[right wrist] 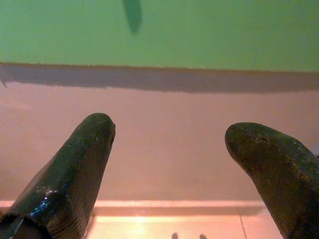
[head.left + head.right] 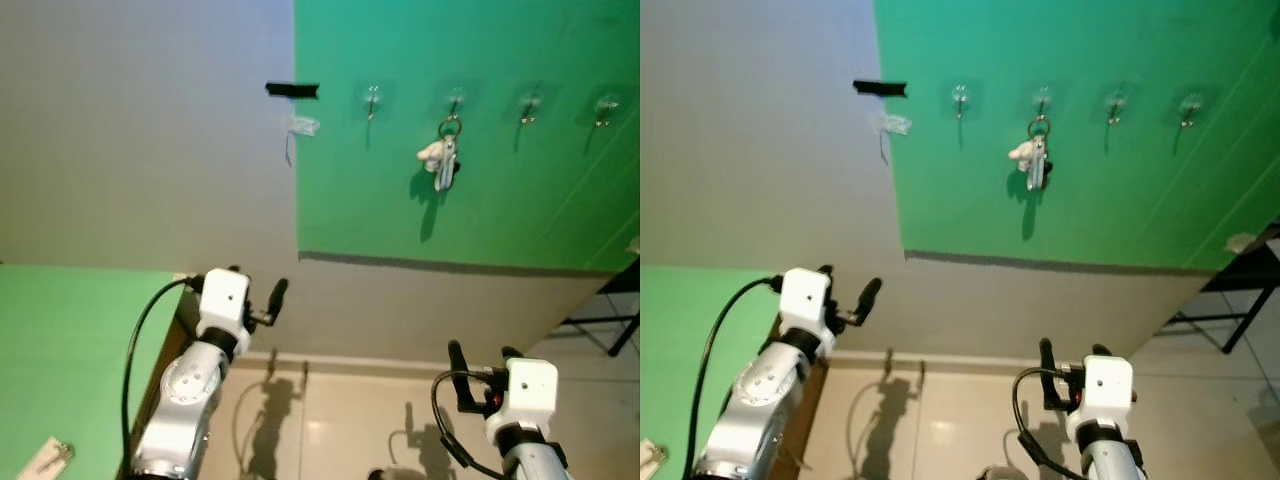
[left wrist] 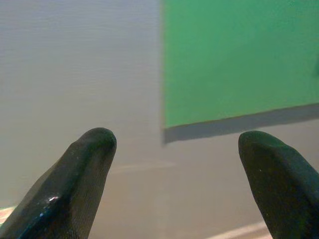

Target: Hang keys on a hook

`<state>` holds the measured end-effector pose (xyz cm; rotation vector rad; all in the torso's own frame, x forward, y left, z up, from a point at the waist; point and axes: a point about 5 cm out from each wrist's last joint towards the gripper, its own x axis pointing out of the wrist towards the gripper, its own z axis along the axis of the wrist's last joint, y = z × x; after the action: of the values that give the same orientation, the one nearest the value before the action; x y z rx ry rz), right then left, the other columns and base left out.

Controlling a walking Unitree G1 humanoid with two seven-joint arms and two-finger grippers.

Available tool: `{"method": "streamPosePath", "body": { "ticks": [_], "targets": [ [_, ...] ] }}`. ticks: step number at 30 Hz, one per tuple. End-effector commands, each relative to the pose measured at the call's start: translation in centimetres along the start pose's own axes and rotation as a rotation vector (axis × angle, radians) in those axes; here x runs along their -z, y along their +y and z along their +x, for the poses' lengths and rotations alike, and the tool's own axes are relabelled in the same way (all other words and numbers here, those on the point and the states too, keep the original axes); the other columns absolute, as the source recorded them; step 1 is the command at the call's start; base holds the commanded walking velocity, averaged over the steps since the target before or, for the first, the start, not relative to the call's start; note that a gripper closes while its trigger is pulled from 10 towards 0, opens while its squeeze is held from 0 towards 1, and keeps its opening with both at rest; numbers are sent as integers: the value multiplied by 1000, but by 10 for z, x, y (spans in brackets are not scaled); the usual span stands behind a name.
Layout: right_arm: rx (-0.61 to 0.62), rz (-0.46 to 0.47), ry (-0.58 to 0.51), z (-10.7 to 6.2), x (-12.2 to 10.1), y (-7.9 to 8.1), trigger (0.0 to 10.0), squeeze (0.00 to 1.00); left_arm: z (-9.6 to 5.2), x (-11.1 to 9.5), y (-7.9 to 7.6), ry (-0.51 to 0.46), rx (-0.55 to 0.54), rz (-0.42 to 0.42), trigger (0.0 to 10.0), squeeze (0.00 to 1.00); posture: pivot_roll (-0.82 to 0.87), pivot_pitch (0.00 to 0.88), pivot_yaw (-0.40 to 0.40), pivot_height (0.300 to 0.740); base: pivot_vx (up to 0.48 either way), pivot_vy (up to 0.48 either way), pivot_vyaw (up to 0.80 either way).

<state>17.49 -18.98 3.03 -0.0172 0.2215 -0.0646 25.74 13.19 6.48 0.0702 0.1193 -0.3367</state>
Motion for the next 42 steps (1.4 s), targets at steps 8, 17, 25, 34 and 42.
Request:
{"method": "streamPosePath", "body": {
  "ticks": [8,17,25,34,42],
  "targets": [
    [10,8,4,8,5,-5,10000,0,7,0,-13,27,58,26,10000,0,-151,0,50,740,0,0,0],
    [7,14,8,14,9,-12,10000,0,6,-2,-19,17,60,20,10000,0,-139,8,42,740,-227,158,0],
    [-8,20,-14,26,1,-11,10000,0,13,-3,-16,16,66,18,10000,0,-134,2,39,740,-312,365,0],
    [-41,20,-24,30,-7,-3,10000,0,18,-4,-15,9,68,44,10000,0,-138,0,40,740,-28,95,399],
    [-50,23,-24,29,-10,-2,10000,0,20,-2,-19,13,95,67,10000,0,-145,0,46,740,0,0,665]
  ]
}}
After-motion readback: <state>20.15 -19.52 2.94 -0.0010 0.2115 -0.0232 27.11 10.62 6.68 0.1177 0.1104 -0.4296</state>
